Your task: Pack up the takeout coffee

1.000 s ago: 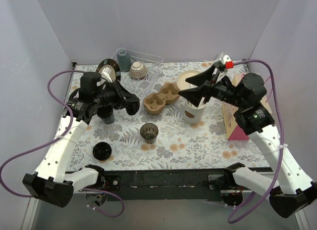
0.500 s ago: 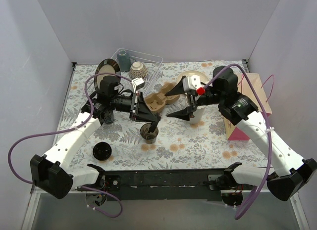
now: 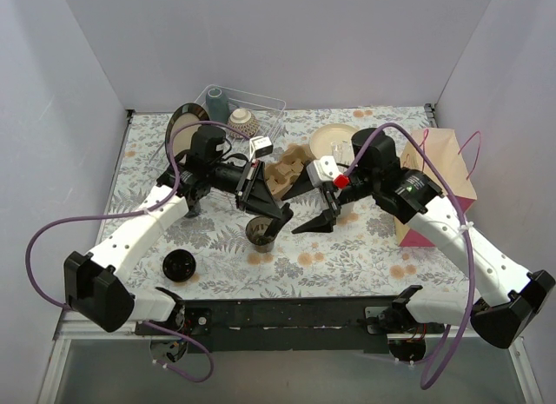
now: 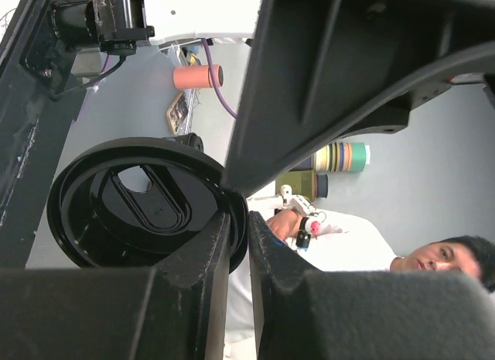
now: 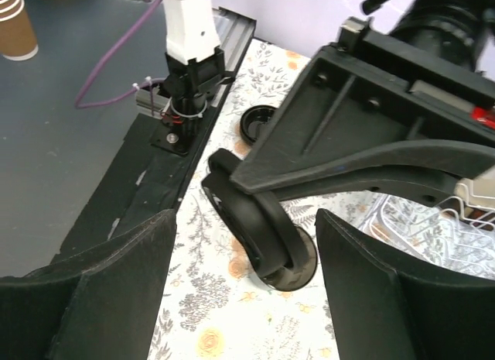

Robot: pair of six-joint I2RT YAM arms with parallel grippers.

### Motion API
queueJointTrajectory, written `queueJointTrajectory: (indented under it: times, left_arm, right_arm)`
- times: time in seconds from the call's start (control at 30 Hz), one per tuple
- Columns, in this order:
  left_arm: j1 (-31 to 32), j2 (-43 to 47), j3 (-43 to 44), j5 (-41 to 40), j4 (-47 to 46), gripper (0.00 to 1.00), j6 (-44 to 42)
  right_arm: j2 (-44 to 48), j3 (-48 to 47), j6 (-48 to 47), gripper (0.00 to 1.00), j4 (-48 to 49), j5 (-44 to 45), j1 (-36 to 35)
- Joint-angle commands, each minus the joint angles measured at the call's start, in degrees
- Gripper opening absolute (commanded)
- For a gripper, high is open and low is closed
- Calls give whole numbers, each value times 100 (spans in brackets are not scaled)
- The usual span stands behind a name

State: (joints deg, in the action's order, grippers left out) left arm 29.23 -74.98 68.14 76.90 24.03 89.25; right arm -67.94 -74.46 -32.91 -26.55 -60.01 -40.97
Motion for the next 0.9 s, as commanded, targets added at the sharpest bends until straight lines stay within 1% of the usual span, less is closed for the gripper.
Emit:
queueJointTrajectory:
  times: [0.0, 0.13, 0.33, 0.5, 0.6, 0.63, 0.73, 0.8, 0.87]
  left_arm:
    - [65, -60, 288, 255, -83, 0, -84]
    - [109, -131, 253, 264, -92, 0, -66]
    - [153, -175, 261, 343, -109, 0, -48]
    - [197, -149, 296, 404, -109, 0, -31]
    - [214, -105, 279, 396, -92, 0, -22]
    - [206, -78, 261, 396, -100, 0, -13]
    - [223, -34, 244, 395, -92, 0, -4]
    - [214, -34, 252, 404, -100, 0, 13]
    - [214, -17, 244, 396, -118, 0, 22]
  right_arm:
    - [149, 141, -146, 79, -237, -3, -86]
    - [159, 265, -6, 73, -44, 7, -104]
    - [115, 335, 135, 67, 62, 182, -174]
    - [88, 309, 82, 66, -114, 349, -271]
    - [97, 309, 91, 63, -97, 428, -332]
    - [97, 309, 91, 60, -96, 446, -359]
    - [79, 361, 135, 58, -9, 507, -473]
    - [62, 362, 144, 55, -8, 613, -526]
    - [71, 362, 284, 46, 70, 674, -579]
